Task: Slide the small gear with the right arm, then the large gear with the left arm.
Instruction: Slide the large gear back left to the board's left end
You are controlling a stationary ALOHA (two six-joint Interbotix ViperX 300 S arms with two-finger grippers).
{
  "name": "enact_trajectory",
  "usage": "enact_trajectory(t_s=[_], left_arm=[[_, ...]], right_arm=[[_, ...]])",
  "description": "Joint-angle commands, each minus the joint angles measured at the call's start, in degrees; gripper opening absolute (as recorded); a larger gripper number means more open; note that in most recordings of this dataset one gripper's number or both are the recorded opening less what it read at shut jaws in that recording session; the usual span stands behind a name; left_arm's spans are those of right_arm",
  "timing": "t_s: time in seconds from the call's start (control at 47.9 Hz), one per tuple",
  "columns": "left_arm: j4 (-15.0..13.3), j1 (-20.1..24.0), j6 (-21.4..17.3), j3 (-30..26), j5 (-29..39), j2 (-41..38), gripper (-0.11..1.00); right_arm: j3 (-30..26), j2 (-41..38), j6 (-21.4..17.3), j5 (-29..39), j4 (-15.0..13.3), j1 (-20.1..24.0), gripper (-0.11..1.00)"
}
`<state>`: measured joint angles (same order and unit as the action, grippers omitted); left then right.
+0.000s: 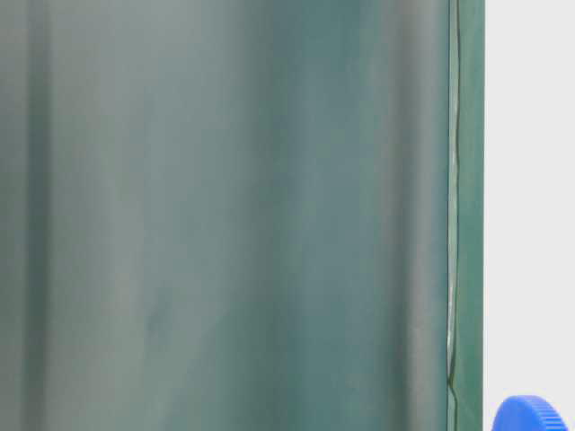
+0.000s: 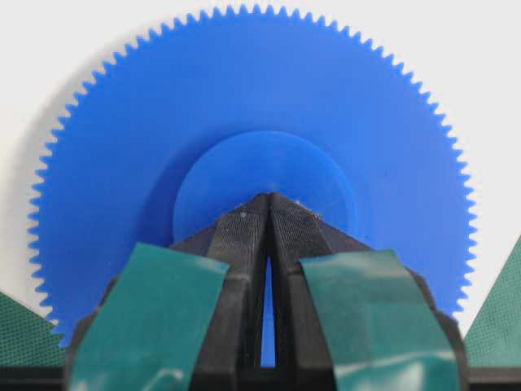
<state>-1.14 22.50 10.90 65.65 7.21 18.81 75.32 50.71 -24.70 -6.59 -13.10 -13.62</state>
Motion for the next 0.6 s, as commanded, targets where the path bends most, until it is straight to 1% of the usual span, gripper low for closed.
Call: enact_trajectory(t_s=[0.0,0.146,0.313,0.438,0.584], left_arm=[[-0.1,0.3,0.1,-0.4,0.5,0.0,-0.01],[-0.1,0.3,0.0,-0.9,0.8,0.4,-0.01],[-0.1,0.3,-0.1,-1.8,3.1,1.9,-0.01],[-0.1,0.3,-0.1,-2.4,4.7,4.7,-0.01],[-0.1,0.2,-0.2,-3.3,6.3,9.8,-0.01]], right_arm=[[-1.1,-0.3,-0.1,-0.6,0.2,0.1,0.52],[-1.0,-0.2,-0.1,-0.6,0.1,0.1,0.52],[-0.9,0.0,-0.1,-0.6,0.1,0.1,0.52],[-1.0,0.0,0.0,-0.6,0.1,0.1,0.52],[-1.1,0.0,-0.1,-0.6,0.1,0.1,0.52]])
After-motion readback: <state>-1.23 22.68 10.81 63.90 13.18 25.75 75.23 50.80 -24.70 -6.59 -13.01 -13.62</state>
